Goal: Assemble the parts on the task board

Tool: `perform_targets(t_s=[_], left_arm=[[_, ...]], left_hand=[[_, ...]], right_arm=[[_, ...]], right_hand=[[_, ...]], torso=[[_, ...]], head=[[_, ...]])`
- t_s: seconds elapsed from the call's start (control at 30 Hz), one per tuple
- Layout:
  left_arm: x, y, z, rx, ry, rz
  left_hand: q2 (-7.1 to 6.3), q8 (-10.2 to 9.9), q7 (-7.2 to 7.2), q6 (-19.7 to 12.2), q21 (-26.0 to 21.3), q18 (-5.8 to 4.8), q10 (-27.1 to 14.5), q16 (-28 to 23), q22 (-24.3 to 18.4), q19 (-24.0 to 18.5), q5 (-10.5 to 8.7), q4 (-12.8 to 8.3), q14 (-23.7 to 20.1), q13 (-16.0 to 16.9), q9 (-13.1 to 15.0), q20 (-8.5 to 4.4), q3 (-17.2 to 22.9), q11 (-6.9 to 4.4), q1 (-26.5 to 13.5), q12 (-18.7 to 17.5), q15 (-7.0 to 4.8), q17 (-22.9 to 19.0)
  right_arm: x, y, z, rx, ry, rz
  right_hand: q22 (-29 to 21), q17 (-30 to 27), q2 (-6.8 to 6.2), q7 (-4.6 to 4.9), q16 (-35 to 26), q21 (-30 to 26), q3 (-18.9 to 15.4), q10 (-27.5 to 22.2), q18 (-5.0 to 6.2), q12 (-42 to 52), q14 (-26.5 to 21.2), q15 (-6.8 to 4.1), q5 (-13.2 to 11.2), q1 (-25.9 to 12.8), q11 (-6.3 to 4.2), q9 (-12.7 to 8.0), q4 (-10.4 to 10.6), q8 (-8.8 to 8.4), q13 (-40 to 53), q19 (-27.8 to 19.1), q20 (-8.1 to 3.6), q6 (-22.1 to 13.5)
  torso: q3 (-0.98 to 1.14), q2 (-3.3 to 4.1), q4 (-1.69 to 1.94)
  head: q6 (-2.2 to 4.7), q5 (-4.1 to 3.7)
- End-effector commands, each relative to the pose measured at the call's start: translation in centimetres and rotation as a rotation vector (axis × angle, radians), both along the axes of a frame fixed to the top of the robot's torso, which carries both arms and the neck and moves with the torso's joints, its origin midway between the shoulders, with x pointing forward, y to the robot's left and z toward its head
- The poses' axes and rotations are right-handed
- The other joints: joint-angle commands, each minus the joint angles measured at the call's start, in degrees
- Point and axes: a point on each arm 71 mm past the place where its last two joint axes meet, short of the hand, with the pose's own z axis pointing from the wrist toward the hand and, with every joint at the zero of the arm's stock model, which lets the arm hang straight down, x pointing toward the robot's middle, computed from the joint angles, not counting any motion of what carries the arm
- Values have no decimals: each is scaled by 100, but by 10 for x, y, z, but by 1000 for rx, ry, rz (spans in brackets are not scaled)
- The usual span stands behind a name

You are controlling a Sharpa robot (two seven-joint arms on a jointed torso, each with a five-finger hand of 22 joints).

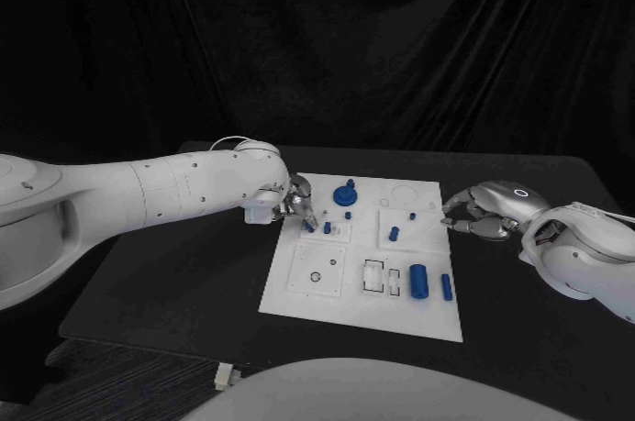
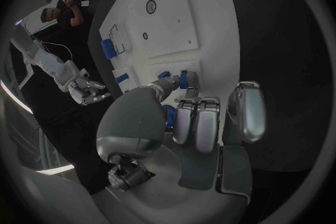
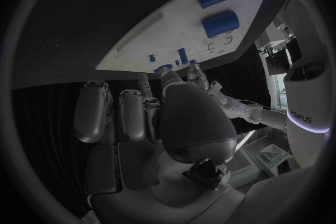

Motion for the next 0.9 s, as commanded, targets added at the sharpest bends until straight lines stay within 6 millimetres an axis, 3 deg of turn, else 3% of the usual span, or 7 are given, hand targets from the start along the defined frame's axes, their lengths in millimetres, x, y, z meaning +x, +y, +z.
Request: perform_targets(t_s=[0.03,0.9], left_arm=[[-1,-1,-2,-12,-10,-1],[-2,3,-1,-13,-26,17]], left_hand=[[66,-8,-24,1,17,88,525,-24,1045,3,-35,31,595,1461,5,-15,8,-26,5,-8,-29,1509],[66,-2,-28,9,10,90,526,-24,1043,0,-9,10,595,1461,2,-15,18,-31,43,-7,-32,1509]], right_arm=[[-1,-1,-1,-2,1,-9],[-1,1,-4,-3,6,-6]], right_hand=[[978,7,-12,6,-19,1,47,368,38,-29,239,38,37,51,39,-8,0,-23,1065,78,52,45],[975,-1,-13,6,-23,-7,50,365,40,-32,238,39,39,55,40,-10,-3,-25,1059,76,52,44]], torso=[[2,0,-1],[-2,0,1]], head=[[1,-4],[1,12]])
